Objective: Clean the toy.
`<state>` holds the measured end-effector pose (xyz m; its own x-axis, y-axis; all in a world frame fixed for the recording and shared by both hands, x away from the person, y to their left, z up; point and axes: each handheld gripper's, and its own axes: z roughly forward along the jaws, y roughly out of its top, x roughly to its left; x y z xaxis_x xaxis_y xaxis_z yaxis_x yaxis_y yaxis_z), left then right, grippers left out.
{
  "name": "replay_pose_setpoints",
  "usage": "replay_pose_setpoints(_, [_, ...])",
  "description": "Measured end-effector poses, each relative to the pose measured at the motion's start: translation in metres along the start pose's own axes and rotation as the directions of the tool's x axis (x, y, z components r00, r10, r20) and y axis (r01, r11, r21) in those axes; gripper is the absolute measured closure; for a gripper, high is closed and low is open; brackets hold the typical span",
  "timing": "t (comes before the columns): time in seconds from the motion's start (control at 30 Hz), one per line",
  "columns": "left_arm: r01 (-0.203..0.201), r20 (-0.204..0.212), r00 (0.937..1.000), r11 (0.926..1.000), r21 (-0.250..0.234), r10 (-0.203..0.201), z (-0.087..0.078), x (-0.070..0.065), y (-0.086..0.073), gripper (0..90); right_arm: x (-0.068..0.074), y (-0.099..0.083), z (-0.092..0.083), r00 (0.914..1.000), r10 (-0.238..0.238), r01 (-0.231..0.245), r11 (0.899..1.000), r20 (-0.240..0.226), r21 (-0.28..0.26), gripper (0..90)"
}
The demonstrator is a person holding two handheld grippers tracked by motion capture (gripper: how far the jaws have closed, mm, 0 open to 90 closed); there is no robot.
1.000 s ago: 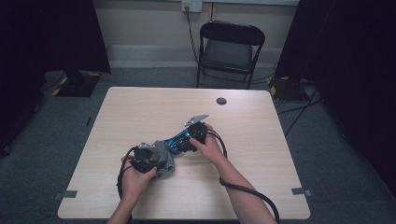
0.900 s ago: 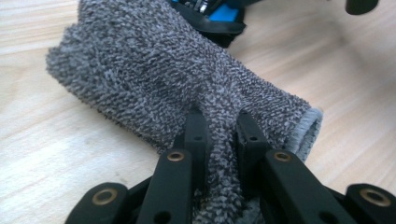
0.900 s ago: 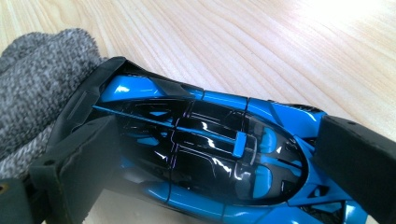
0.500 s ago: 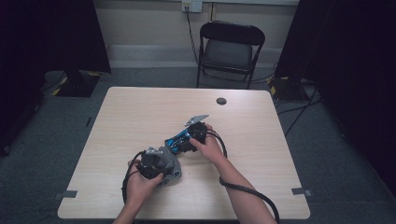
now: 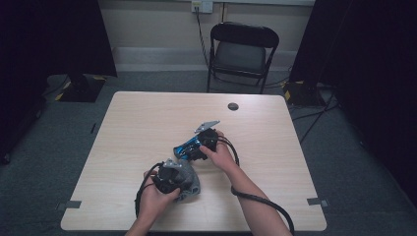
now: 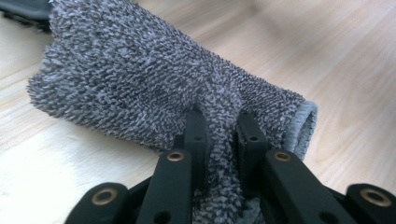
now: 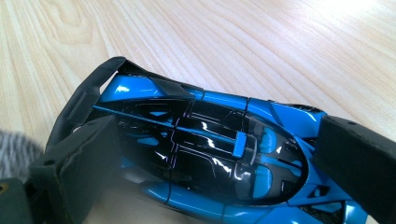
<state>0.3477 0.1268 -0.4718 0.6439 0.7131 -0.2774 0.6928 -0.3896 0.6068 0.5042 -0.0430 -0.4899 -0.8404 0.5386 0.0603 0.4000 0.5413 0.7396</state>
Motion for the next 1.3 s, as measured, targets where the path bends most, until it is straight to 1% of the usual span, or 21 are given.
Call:
replay_pose_setpoints(0.07, [-0.024, 0.007, 0.9997, 0.9997, 0.001, 0.024, 0.000, -0.004, 0.001, 78.3, 0.000, 0.000, 0.000, 1.0000, 0.000, 0.000, 1.000, 0.000, 0.001, 0.2])
replay_pose_setpoints(0.13, [-0.032, 0.026, 0.9991, 0.9995, 0.001, 0.032, -0.001, -0.008, 0.003, 78.2, 0.000, 0.000, 0.000, 1.0000, 0.000, 0.000, 1.000, 0.001, 0.002, 0.2])
replay_pose_setpoints(0.2, [-0.046, 0.025, 0.9986, 0.9990, 0.001, 0.046, -0.002, -0.010, 0.004, 78.3, 0.000, 0.000, 0.000, 1.0000, 0.000, 0.000, 1.000, -0.001, 0.000, 0.2])
replay_pose_setpoints(0.27, [-0.052, 0.026, 0.9983, 0.9986, 0.000, 0.052, -0.006, -0.011, 0.006, 78.2, 0.000, 0.000, 0.000, 1.0000, 0.000, 0.000, 1.000, 0.000, -0.002, 0.2])
replay_pose_setpoints(0.33, [-0.054, 0.025, 0.9982, 0.9983, -0.019, 0.055, -0.011, -0.011, 0.007, 78.2, 0.000, 0.000, 0.000, 1.0000, -0.001, 0.001, 1.000, 0.000, -0.002, 0.2])
replay_pose_setpoints(0.4, [-0.056, 0.031, 0.9979, 0.9981, -0.026, 0.057, -0.017, -0.011, 0.008, 78.2, 0.000, 0.000, 0.000, 1.0000, -0.001, 0.001, 1.000, -0.001, -0.002, 0.2])
replay_pose_setpoints(0.47, [-0.064, 0.018, 0.9977, 0.9974, -0.033, 0.065, -0.022, -0.011, 0.010, 78.2, 0.000, 0.000, 0.000, 1.0000, -0.001, 0.001, 1.000, -0.001, -0.003, 0.2])
replay_pose_setpoints(0.53, [-0.059, 0.021, 0.9980, 0.9972, -0.045, 0.060, -0.027, -0.009, 0.010, 78.2, 0.000, 0.000, 0.000, 1.0000, 0.000, 0.000, 1.000, -0.001, -0.002, 0.2])
replay_pose_setpoints(0.6, [-0.063, 0.009, 0.9980, 0.9966, -0.054, 0.063, -0.034, -0.006, 0.012, 78.2, 0.000, 0.000, 0.000, 1.0000, 0.000, 0.000, 1.000, -0.001, -0.001, 0.2])
replay_pose_setpoints(0.63, [-0.056, 0.003, 0.9984, 0.9963, -0.065, 0.057, -0.037, -0.005, 0.012, 78.2, 0.000, 0.000, 0.000, 1.0000, 0.000, 0.000, 1.000, -0.001, -0.002, 0.2])
replay_pose_setpoints(0.7, [-0.061, -0.013, 0.9981, 0.9959, -0.066, 0.061, -0.042, -0.002, 0.012, 78.2, 0.000, 0.000, 0.000, 1.0000, 0.001, -0.001, 1.000, -0.001, -0.005, 0.2])
replay_pose_setpoints(0.8, [-0.043, -0.022, 0.9989, 0.9951, -0.089, 0.041, -0.051, 0.004, 0.012, 78.2, 0.000, 0.000, 0.000, 1.0000, 0.000, 0.000, 1.000, -0.001, -0.002, 0.2])
replay_pose_setpoints(0.93, [-0.022, -0.033, 0.9993, 0.9942, -0.105, 0.018, -0.062, 0.014, 0.011, 78.2, 0.000, 0.000, 0.000, 1.0000, 0.000, 0.000, 1.000, -0.001, -0.002, 0.2])
replay_pose_setpoints(1.07, [-0.002, -0.055, 0.9985, 0.9909, -0.134, -0.006, -0.075, 0.025, 0.009, 78.2, 0.000, 0.000, 0.000, 1.0000, 0.001, -0.001, 1.000, -0.001, -0.002, 0.2])
replay_pose_setpoints(1.1, [0.009, -0.067, 0.9976, 0.9890, -0.148, -0.019, -0.079, 0.028, 0.009, 78.2, 0.000, 0.000, 0.000, 1.0000, 0.001, -0.001, 1.000, 0.000, -0.002, 0.2])
replay_pose_setpoints(1.17, [0.018, -0.078, 0.9964, 0.9852, -0.171, -0.032, -0.084, 0.034, 0.007, 78.2, 0.000, 0.000, 0.000, 1.0000, 0.001, -0.001, 1.000, -0.001, -0.002, 0.2])
replay_pose_setpoints(1.2, [0.021, -0.091, 0.9952, 0.9828, -0.183, -0.038, -0.087, 0.037, 0.006, 78.1, 0.000, 0.000, 0.000, 1.0000, 0.002, -0.002, 1.000, 0.000, -0.004, 0.2])
replay_pose_setpoints(1.3, [0.048, -0.126, 0.9890, 0.9742, -0.220, -0.078, -0.091, 0.047, 0.002, 78.1, 0.000, 0.000, 0.000, 1.0000, 0.002, -0.002, 1.000, -0.001, 0.000, 0.2])
